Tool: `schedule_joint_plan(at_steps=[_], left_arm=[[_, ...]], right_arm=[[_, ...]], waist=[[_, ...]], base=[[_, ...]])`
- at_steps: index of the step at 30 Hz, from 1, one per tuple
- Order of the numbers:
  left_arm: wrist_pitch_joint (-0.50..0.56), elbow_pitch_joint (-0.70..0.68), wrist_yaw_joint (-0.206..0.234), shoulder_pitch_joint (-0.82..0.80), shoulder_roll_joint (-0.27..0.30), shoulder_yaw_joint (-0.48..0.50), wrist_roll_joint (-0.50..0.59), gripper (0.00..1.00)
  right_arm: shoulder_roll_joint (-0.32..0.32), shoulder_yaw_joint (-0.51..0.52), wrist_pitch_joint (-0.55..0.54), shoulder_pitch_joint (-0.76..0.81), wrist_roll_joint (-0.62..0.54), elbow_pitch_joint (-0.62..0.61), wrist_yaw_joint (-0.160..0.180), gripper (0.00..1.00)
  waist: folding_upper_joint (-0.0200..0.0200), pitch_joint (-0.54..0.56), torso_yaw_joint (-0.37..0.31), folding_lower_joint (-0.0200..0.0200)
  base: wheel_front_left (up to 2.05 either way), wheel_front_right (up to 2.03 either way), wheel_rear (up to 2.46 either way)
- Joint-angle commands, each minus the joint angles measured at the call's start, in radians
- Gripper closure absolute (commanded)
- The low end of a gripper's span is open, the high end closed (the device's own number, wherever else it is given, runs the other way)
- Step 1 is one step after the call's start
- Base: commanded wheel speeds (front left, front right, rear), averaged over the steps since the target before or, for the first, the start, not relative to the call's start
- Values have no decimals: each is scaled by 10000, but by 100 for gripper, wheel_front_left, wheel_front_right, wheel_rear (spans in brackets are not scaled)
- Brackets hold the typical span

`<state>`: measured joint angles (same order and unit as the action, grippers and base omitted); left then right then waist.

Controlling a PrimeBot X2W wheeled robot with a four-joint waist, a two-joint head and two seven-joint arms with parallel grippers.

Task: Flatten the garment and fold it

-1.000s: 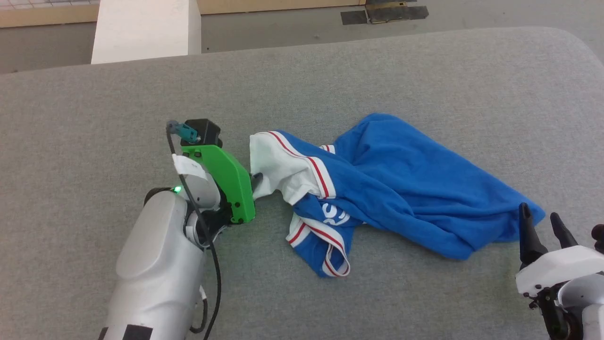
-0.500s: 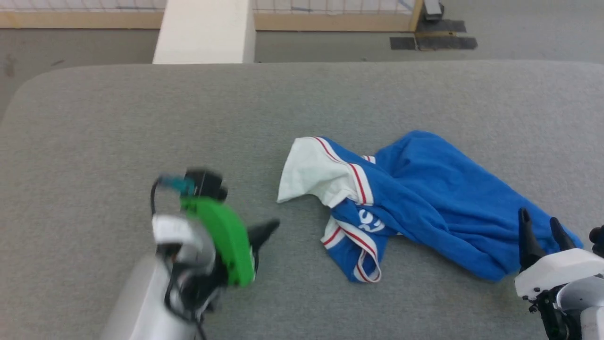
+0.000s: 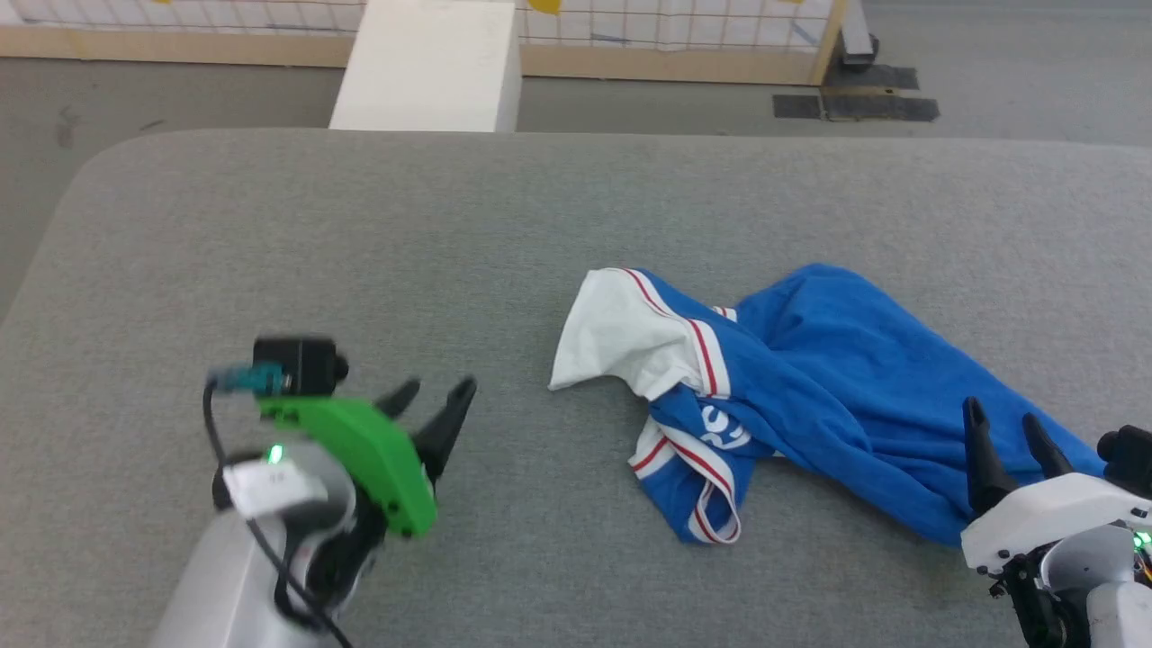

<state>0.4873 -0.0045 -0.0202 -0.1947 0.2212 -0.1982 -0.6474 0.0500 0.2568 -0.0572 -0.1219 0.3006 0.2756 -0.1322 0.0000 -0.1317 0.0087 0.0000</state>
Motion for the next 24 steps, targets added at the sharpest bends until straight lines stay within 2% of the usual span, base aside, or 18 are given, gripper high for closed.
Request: schedule_joint_plan(at_steps=[1, 5, 10, 14, 20, 21, 22, 23, 24], left_arm=[[8, 176, -121, -622, -19, -105, 73, 0], [479, 1103, -369, -2067, -94, -534, 212, 0], [1589, 2755, -555, -3649, -142, -1315, 547, 0], [2183, 3932, -562, -4279, -103, -1752, 868, 0], [2258, 5070, -707, -4462, -102, -2207, 1079, 0], [2258, 5173, -751, -4453, -119, -2273, 1056, 9], [2224, 5229, -784, -4463, -139, -2311, 1031, 82], [2148, 5286, -825, -4481, -171, -2341, 984, 100], [2139, 5339, -863, -4486, -197, -2376, 921, 100]], right_arm=[[3, -5, 25, -36, 56, 6, 15, 0], [3, -33, 54, -130, 76, -27, 15, 0], [3, -74, 143, -267, 150, -29, 15, 0], [3, -132, 258, -333, 234, 82, 15, 0], [3, -82, 468, -407, 243, 242, 15, 0], [3, -66, 490, -428, 235, 267, 15, 0], [3, -55, 505, -448, 227, 285, 15, 0], [3, -45, 522, -470, 215, 305, 15, 0], [3, -40, 532, -485, 208, 325, 15, 0]], waist=[[0, -180, -303, 0], [0, -511, -763, 0], [0, -1038, -1336, 0], [0, -1327, -1672, 0], [0, -1499, -1802, 0], [0, -1504, -1778, 0], [0, -1508, -1741, 0], [0, -1504, -1681, 0], [0, -1485, -1627, 0]], base=[[0, 0, 0], [0, 0, 0], [0, 0, 0], [0, 0, 0], [0, 0, 0], [0, 0, 0], [0, 0, 0], [0, 0, 0], [0, 0, 0]])
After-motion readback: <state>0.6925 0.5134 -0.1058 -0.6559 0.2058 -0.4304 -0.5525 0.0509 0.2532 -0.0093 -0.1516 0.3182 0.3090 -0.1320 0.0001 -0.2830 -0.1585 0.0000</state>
